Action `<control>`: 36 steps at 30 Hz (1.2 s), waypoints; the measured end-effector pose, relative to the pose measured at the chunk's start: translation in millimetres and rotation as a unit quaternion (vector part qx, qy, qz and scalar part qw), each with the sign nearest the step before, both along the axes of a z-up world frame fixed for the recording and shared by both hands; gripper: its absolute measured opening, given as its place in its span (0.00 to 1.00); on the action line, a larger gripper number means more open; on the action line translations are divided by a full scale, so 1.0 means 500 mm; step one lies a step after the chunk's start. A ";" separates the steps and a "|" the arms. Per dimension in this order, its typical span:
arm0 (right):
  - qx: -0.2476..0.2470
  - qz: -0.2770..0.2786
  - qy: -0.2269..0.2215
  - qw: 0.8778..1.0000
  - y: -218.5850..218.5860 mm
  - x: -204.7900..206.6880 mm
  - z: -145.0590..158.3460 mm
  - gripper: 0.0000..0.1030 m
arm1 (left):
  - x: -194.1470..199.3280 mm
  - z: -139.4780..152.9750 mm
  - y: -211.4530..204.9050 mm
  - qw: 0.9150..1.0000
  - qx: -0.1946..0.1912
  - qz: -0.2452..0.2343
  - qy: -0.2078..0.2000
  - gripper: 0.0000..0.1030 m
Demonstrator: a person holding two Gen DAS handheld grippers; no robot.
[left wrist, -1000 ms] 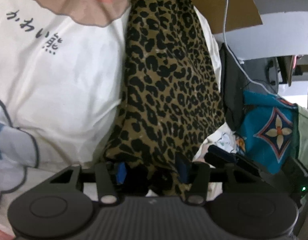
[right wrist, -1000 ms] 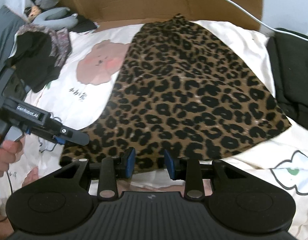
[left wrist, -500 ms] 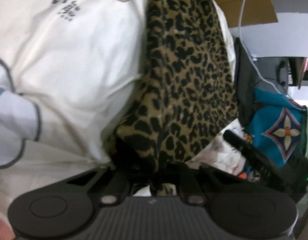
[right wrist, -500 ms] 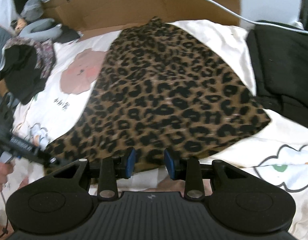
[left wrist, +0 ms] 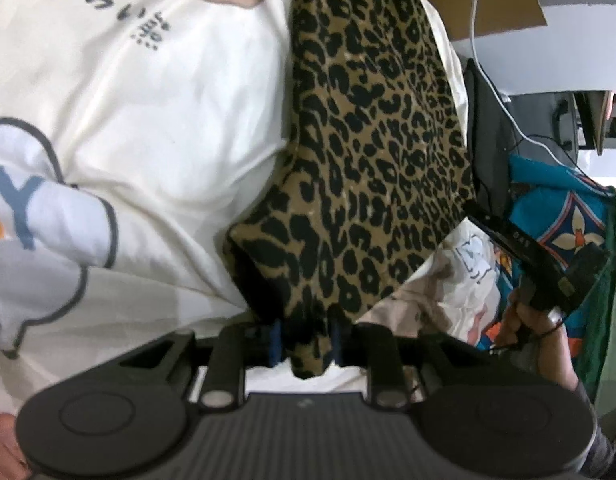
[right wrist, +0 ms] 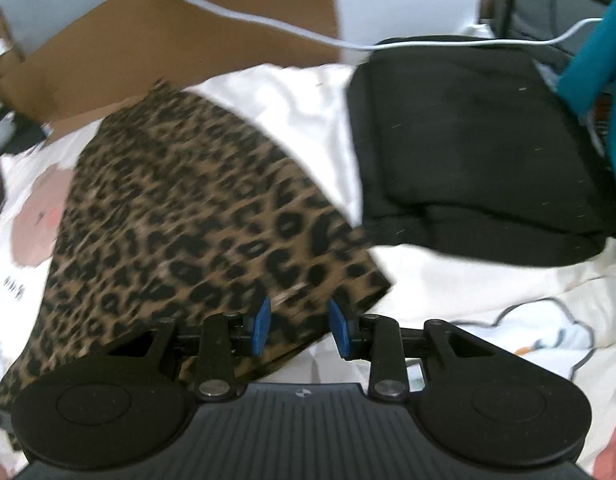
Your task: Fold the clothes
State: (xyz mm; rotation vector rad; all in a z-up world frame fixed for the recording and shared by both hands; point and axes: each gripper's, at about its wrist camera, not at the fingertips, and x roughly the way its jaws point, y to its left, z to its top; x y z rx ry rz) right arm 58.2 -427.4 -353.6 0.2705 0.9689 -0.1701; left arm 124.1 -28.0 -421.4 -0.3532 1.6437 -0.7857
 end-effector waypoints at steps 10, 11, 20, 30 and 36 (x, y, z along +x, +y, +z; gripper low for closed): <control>-0.017 -0.032 0.017 0.999 -0.054 0.028 -0.030 0.39 | 0.015 -0.002 0.015 1.000 0.019 0.010 -0.012 0.08; -0.018 -0.026 0.017 0.999 -0.054 0.028 -0.032 0.39 | 0.013 -0.005 0.012 1.000 0.021 0.008 -0.011 0.06; -0.056 -0.005 0.036 0.998 -0.058 0.035 -0.043 0.00 | 0.011 -0.006 0.012 0.999 0.044 -0.008 -0.020 0.05; -0.039 -0.031 0.013 0.999 -0.081 0.023 -0.014 0.01 | 0.050 0.043 0.043 0.996 0.058 -0.007 -0.064 0.16; -0.019 -0.023 -0.002 1.000 -0.060 0.021 -0.001 0.23 | 0.076 0.047 0.043 0.994 0.045 0.012 -0.100 0.32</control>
